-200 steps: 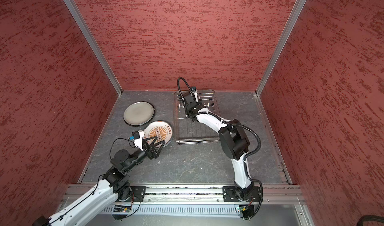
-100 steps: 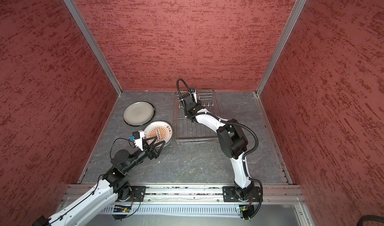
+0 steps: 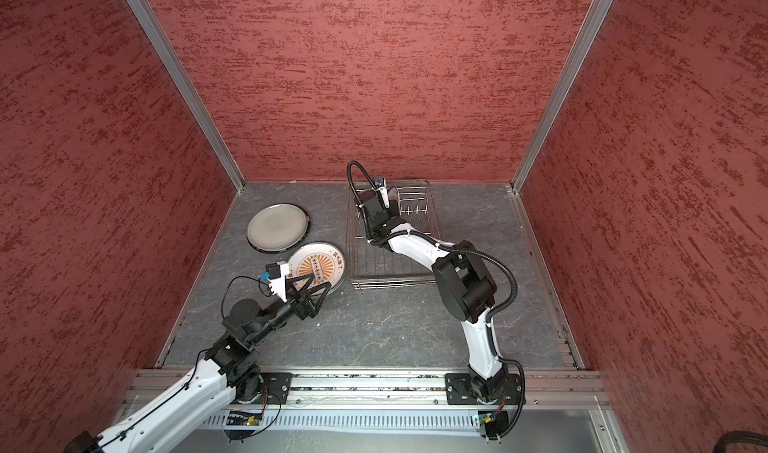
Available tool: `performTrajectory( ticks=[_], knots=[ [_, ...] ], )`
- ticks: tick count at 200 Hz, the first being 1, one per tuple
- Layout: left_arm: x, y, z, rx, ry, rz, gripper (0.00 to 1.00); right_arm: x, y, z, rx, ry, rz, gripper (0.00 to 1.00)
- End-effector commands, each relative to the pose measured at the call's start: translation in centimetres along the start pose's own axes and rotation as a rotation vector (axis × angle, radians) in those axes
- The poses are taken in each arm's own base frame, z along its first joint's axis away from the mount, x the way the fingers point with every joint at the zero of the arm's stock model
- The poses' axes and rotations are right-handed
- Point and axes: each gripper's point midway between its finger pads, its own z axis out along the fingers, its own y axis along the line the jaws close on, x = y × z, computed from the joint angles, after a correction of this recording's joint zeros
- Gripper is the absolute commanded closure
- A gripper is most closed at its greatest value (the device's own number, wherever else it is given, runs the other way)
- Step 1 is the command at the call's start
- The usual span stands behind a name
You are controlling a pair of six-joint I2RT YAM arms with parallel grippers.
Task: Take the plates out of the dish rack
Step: 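Close the right gripper on the rim of the next sunburst-printed plate, then lift the sunburst-printed plate up out of the rack with the right gripper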
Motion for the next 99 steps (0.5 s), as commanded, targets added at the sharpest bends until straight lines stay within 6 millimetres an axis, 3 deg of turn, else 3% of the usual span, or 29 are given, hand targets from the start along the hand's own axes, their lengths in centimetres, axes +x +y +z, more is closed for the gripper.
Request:
performTrajectory(
  ticks=[1,66,99],
  knots=[
    [-1.0,-0.4,0.1,0.001,-0.022,0.023,0.01,-5.4,-2.0,-3.1,0.042,-0.146,0.08,0.95],
    [-0.9,-0.4,0.2,0.002,-0.021,0.018,0.01,-6.3,-3.7,-8.1,0.025,-0.264,0.119,0.96],
    [-0.8,-0.4,0.2,0.003,-0.018,0.014,0.01,-6.8,-4.2,-10.7,-0.066,-0.308,0.168,0.96]
  ],
)
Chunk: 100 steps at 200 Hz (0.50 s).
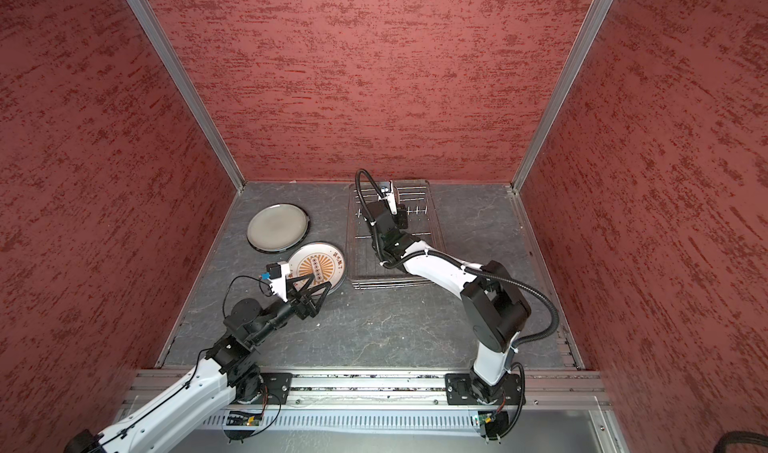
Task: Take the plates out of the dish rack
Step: 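Lift the sunburst-printed plate up out of the rack with the right gripper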
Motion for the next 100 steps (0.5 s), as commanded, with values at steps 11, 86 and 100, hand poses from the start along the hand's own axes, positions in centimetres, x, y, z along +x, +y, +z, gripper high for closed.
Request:
performTrajectory(
  ticks=[11,86,100],
  knots=[
    [-1.1,-0.8,0.1,0.019,-0.025,0.015,0.01,-4.0,-0.4,-2.7,-0.09,-0.114,0.134,0.96],
    [-0.9,-1.3,0.0,0.038,-0.022,0.01,0.0,-3.9,-0.1,-7.7,-0.397,-0.155,0.289,0.98],
    [-1.0,-1.3,0.0,0.039,-0.027,0.01,0.01,-3.9,0.2,-8.6,-0.456,-0.163,0.3,0.98]
  ],
)
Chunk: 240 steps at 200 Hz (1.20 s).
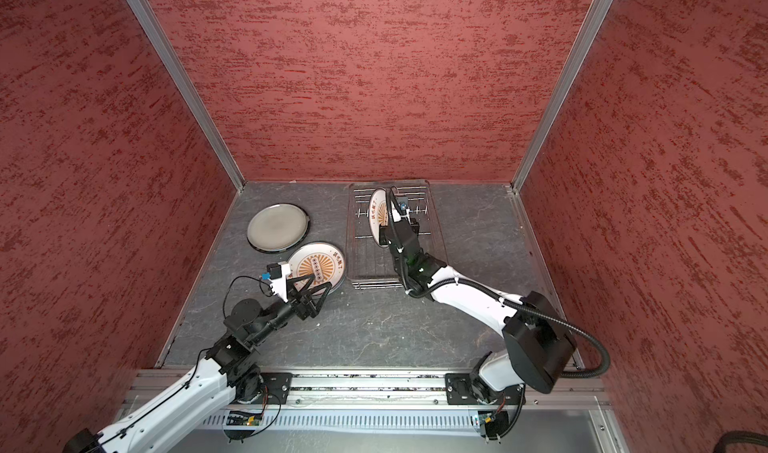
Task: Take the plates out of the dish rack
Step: 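Lift the sunburst-printed plate up out of the rack with the right gripper, then carry the upright plate toward the left gripper over the plate stack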
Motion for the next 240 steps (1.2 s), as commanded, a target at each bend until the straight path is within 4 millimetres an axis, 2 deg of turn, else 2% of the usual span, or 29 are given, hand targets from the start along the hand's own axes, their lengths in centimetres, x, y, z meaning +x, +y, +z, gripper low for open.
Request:
performTrajectory(
  ticks=[1,17,63,99,151,190,222,240],
  knots=[
    [-1.1,-1.0,0.0,0.031,-0.029,0.009,0.01,-4.0,2.3,-1.8,-0.173,-0.121,0.12,0.98],
    [-1.0,-0.9,0.1,0.03,-0.03,-0.002,0.01,-4.1,2.8,-2.8,-0.233,-0.132,0.14,0.98],
    [-1.0,-2.1,0.2,0.141,-0.039,-0.089,0.0,-4.0,4.7,-6.3,-0.459,-0.156,0.209,0.99],
    [-1.5,-2.4,-0.6,0.187,-0.078,-0.115,0.01,-3.0,6.4,-8.9,-0.65,-0.155,0.265,0.99],
    [-2.3,-3.0,-1.8,0.236,-0.111,-0.122,0.01,-2.0,7.7,-10.7,-0.803,-0.176,0.294,0.99],
    [-2.5,-2.5,-2.1,0.232,-0.111,-0.144,0.01,-2.1,9.0,-12.9,-0.952,-0.192,0.317,1.0],
    [-2.7,-3.4,-2.3,0.279,-0.114,-0.13,0.0,-1.9,9.5,-13.6,-1.011,-0.188,0.321,1.0],
    [-2.6,-3.5,-2.4,0.284,-0.115,-0.125,0.08,-1.6,9.5,-13.3,-1.0,-0.183,0.318,1.0]
  ],
)
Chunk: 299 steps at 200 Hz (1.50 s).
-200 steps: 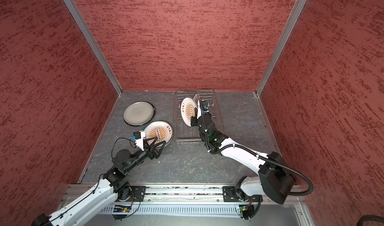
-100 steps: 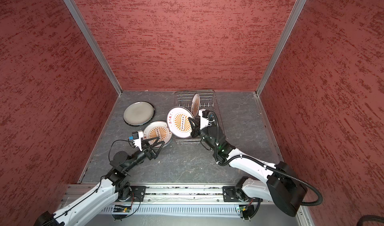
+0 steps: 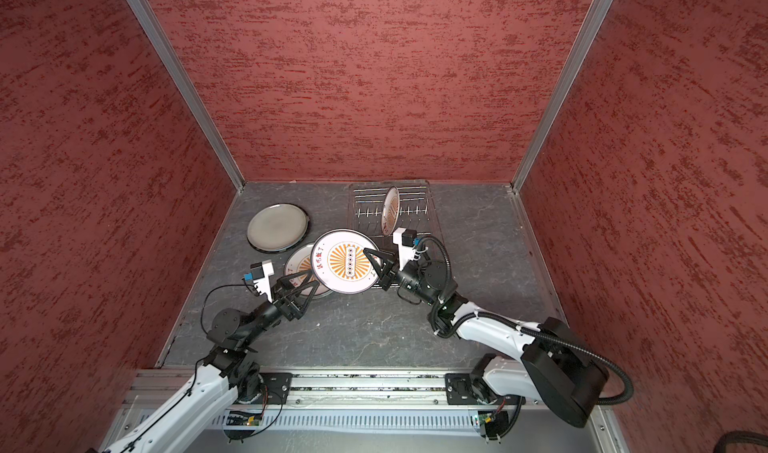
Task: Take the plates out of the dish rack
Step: 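Carry the upright plate toward the left gripper over the plate stack, then tilt and lower the plate onto the stack while left gripper moves beside it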
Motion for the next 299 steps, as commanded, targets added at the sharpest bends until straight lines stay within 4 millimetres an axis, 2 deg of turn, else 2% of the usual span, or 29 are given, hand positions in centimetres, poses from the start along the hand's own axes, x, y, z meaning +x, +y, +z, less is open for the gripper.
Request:
performTrajectory(
  ticks=[1,50,76,96,126,140,151,219,267,299],
  knots=[
    [1.2,0.1,-0.4,0.024,0.021,0.0,0.09,-1.8,1.9,-0.2,-0.089,-0.075,-0.012,1.0],
    [1.4,-0.4,-0.4,0.042,0.029,0.015,0.32,-1.2,1.5,0.3,-0.093,-0.065,-0.003,1.0],
    [1.5,-0.3,-0.3,0.037,0.031,0.018,0.4,-1.0,1.5,0.3,-0.097,-0.06,0.002,1.0],
    [1.5,-0.4,-0.2,0.044,0.036,0.019,0.53,-0.9,1.5,0.3,-0.098,-0.058,0.003,1.0],
    [1.7,-0.3,0.0,0.043,0.047,0.015,0.66,-0.7,1.3,0.3,-0.093,-0.055,0.003,1.0],
    [1.9,-0.3,0.1,0.049,0.058,0.012,0.78,-0.5,1.3,0.4,-0.094,-0.048,0.006,1.0],
    [2.1,-0.3,0.3,0.048,0.066,0.009,0.85,-0.5,1.2,0.5,-0.094,-0.047,0.007,1.0],
    [2.7,-0.5,0.9,0.06,0.111,0.012,0.87,-0.1,0.7,0.8,-0.079,-0.04,0.01,1.0],
    [2.9,-0.5,1.1,0.061,0.123,0.01,0.99,0.1,0.5,0.9,-0.071,-0.033,0.012,1.0],
    [3.0,-0.6,1.1,0.063,0.123,0.008,1.0,0.3,0.4,1.1,-0.068,-0.027,0.011,0.99]
  ],
)
